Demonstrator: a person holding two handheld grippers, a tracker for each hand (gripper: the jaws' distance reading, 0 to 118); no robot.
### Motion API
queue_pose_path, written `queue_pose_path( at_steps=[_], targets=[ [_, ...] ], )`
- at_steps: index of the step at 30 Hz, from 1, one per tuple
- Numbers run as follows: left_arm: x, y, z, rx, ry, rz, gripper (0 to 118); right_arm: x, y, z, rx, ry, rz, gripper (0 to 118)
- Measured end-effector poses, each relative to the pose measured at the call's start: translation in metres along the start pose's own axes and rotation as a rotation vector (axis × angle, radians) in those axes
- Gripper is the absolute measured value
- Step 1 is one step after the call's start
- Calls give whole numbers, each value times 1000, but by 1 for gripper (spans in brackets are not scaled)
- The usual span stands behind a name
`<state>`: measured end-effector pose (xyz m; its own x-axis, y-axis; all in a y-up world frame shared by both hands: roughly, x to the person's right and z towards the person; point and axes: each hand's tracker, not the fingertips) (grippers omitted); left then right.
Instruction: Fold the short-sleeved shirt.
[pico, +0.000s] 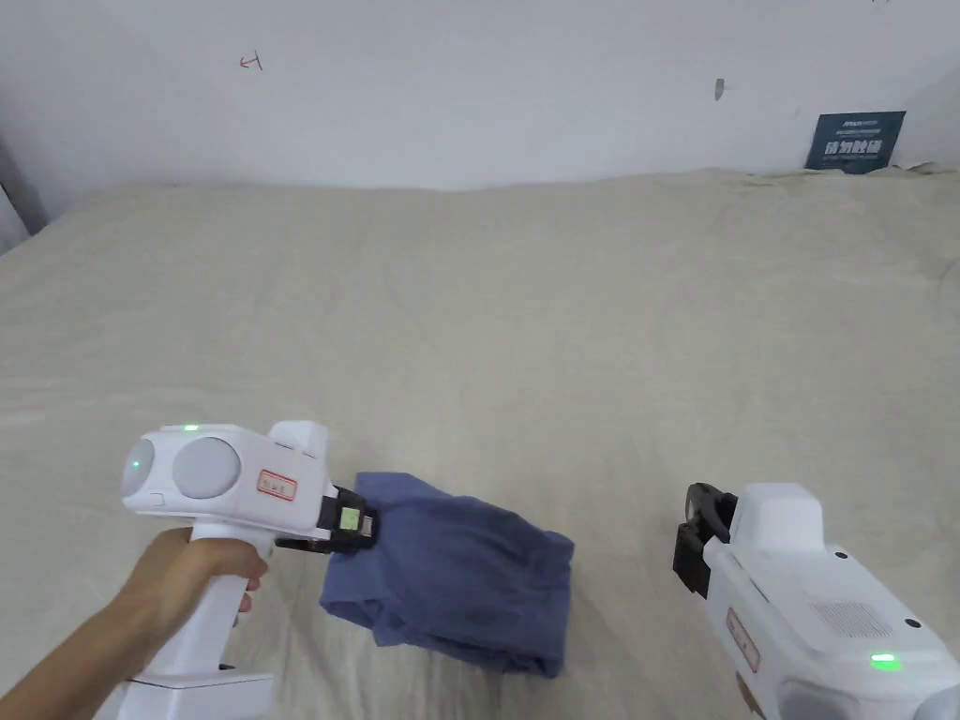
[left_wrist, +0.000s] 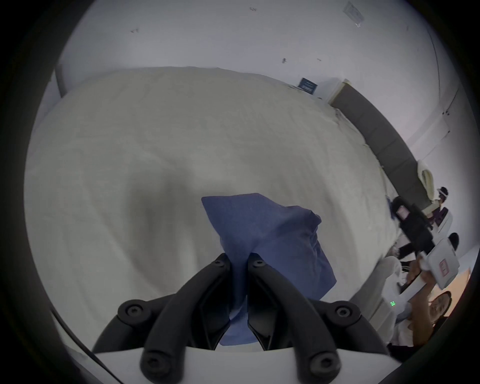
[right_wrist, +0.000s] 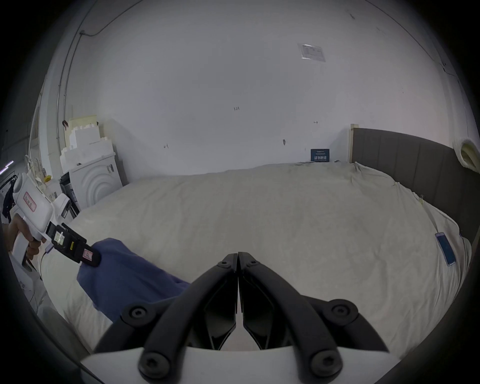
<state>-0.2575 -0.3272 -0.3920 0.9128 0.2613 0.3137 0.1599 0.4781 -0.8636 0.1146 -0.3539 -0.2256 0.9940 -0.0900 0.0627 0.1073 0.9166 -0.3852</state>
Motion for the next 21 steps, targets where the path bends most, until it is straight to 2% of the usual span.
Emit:
queue_pose_path(
  at_steps=[10, 15, 21],
  targets=[
    [-102, 8, 73, -11, 350, -13, 7, -18, 3, -8, 0, 26, -6, 0],
    [-152, 6, 94, -40, 472, 20, 7, -24, 4, -13, -1, 32, -1, 0],
    [-197, -1, 89, -79, 495, 52, 7, -27, 5, -18, -10, 25, 6, 0]
  ],
)
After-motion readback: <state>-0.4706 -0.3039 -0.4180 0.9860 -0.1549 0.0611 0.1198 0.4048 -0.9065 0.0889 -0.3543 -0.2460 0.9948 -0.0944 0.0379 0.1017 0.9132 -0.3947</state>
